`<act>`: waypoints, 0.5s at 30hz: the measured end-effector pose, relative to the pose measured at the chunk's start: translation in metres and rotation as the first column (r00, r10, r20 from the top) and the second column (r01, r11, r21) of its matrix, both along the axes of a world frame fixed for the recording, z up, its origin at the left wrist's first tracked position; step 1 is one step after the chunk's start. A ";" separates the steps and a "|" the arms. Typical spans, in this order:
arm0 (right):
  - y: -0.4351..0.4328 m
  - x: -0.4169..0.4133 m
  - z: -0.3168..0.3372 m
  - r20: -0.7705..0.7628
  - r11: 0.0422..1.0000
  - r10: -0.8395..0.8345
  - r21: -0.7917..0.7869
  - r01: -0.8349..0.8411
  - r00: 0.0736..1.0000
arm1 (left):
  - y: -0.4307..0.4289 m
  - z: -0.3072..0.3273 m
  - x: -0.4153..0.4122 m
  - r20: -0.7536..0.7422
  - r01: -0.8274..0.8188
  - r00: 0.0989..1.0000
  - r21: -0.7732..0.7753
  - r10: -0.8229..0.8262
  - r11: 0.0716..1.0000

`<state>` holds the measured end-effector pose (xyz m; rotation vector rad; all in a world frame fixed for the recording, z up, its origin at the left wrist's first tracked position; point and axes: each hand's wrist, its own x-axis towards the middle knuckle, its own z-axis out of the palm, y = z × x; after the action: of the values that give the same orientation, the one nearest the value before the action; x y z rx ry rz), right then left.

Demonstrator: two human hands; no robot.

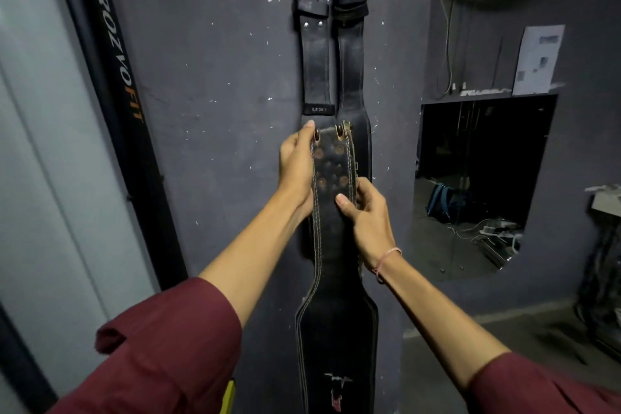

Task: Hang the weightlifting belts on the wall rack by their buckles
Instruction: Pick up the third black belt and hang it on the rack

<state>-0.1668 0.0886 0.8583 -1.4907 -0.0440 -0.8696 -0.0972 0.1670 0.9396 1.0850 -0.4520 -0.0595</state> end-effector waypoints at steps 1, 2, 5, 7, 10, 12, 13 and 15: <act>0.000 0.000 0.000 -0.001 1.000 -0.007 -0.003 0.007 1.000 | 0.003 0.002 0.002 -0.007 0.026 1.000 -0.032 -0.027 0.999; 0.000 0.001 -0.001 -0.002 1.000 -0.016 -0.009 0.016 1.000 | 0.006 0.005 0.003 0.016 0.044 0.999 -0.047 -0.043 0.998; 0.001 0.005 -0.006 -0.019 0.999 -0.051 -0.011 0.050 0.999 | 0.007 0.004 0.004 0.125 -0.002 0.992 0.048 -0.004 0.999; 0.003 0.006 -0.008 -0.012 0.998 -0.062 -0.026 0.062 0.998 | 0.005 -0.003 0.002 0.173 -0.112 0.981 0.171 0.082 0.979; 0.007 0.005 -0.011 -0.011 0.997 -0.060 -0.058 0.059 0.998 | 0.004 -0.016 0.003 0.182 -0.229 0.967 0.316 0.178 0.921; 0.011 0.003 -0.011 -0.020 0.994 -0.046 -0.098 0.044 0.999 | 0.004 -0.021 0.005 0.173 -0.216 0.969 0.239 0.177 0.947; 0.013 0.000 -0.010 -0.029 0.992 -0.038 -0.124 0.034 0.999 | 0.002 -0.019 0.003 0.170 -0.200 0.971 0.179 0.170 0.963; 0.017 -0.005 -0.001 -0.035 0.980 -0.037 -0.196 0.030 0.999 | 0.001 -0.015 -0.003 0.172 -0.180 0.971 0.056 0.168 0.982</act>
<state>-0.1719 0.1061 0.8571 -1.6960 -0.0780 -0.8833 -0.0999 0.1676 0.9248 1.2012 -0.5061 0.1725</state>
